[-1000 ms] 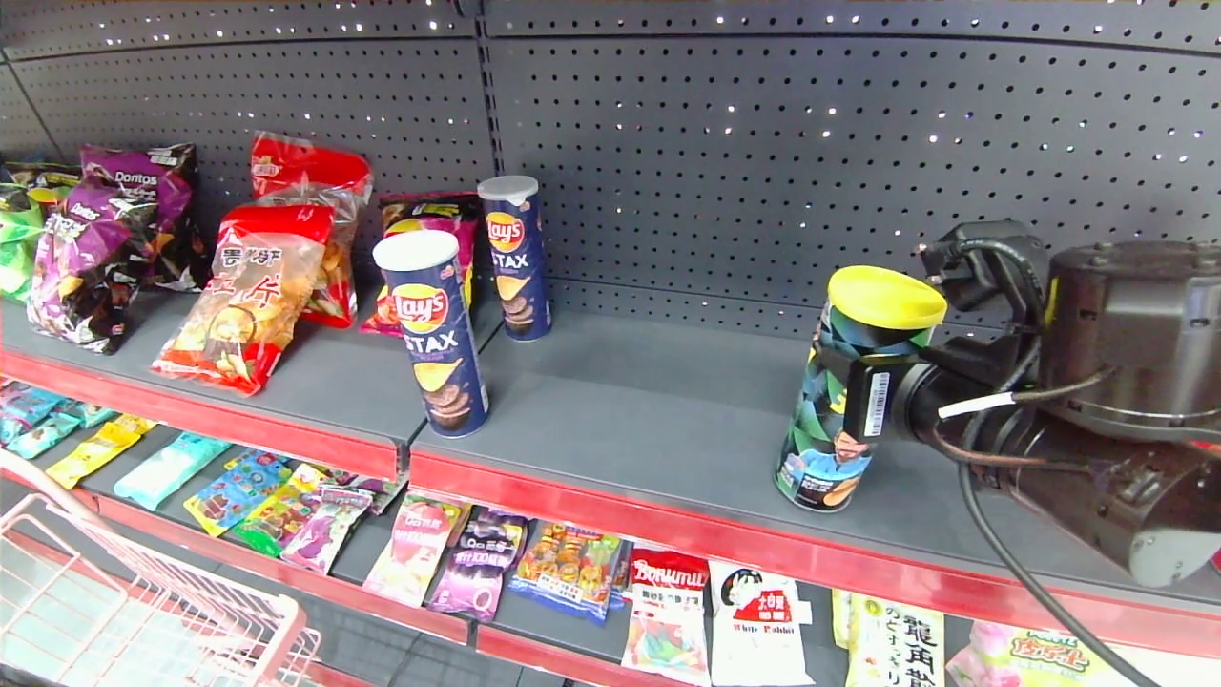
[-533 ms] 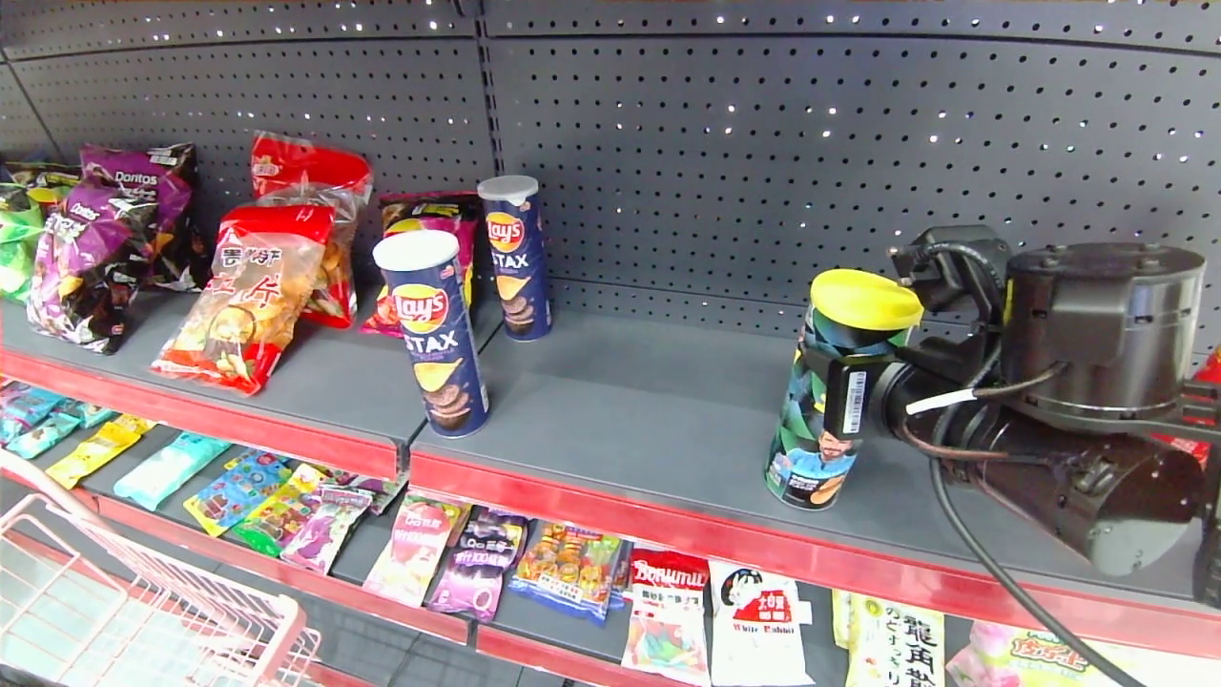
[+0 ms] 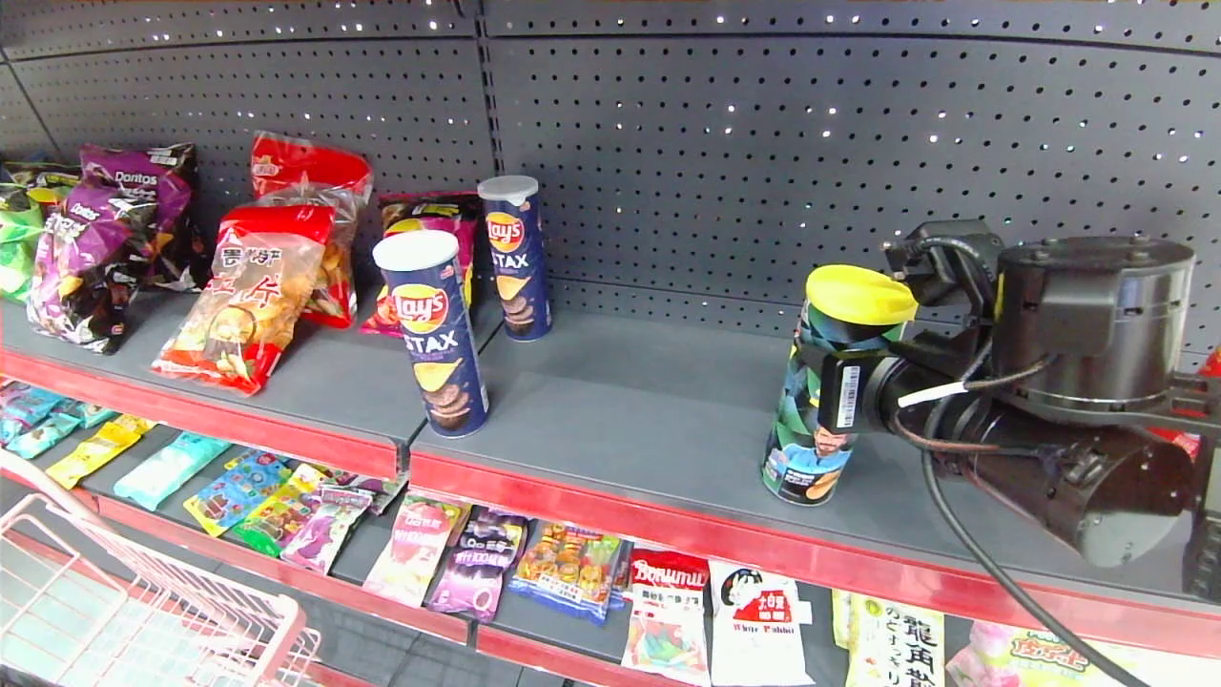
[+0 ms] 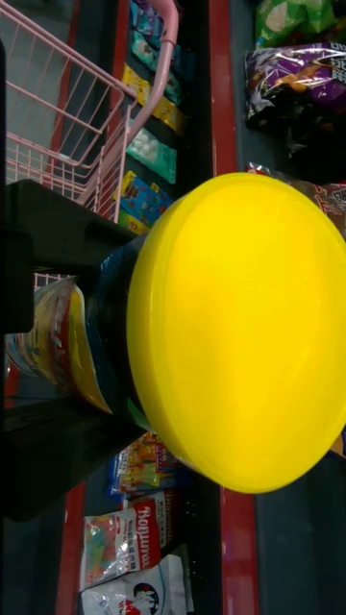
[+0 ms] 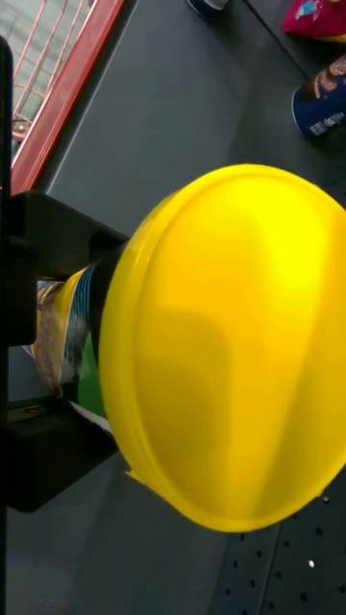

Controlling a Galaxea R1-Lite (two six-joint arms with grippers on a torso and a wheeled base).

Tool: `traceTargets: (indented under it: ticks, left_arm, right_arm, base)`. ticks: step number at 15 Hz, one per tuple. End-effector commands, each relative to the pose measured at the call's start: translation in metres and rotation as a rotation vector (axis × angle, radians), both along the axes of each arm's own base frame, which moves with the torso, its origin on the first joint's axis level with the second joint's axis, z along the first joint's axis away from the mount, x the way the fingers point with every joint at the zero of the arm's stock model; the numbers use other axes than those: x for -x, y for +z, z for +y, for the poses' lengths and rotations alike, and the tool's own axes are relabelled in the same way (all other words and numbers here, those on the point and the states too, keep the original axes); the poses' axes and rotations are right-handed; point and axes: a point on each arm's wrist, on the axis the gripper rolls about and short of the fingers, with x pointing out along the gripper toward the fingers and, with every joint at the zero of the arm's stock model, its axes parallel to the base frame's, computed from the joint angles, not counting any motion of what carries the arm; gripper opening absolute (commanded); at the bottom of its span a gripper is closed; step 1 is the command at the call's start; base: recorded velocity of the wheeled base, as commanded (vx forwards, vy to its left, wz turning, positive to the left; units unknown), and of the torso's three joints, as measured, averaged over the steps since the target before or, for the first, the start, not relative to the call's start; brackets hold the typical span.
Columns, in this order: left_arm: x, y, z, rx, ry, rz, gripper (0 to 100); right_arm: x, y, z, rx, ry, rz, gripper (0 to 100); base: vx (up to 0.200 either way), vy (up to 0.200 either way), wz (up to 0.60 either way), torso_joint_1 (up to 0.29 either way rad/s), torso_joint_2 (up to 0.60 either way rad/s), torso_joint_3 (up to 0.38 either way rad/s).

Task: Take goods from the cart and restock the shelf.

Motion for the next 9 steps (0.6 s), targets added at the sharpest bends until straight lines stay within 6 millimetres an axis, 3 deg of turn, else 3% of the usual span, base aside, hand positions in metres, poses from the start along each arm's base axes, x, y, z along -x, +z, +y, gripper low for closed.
traceTargets:
  ticks: [1,9]
  left_arm:
    - [-0.0001,-0.0001,0.0,0.0,0.0,0.001,0]
    - [-0.0009,-0.0008,0.0,0.0,0.0,0.007,0]
  right_arm:
    - [0.0006,-0.0022,0.0002,0.006,0.002,0.006,0]
    - [0.0033,-0.0059,0.0051,0.014,0.022,0.016,0]
  base:
    - [0.0,0.0,0.0,0.0,0.0,0.0]
    - [0.0,0.0,0.0,0.0,0.0,0.0]
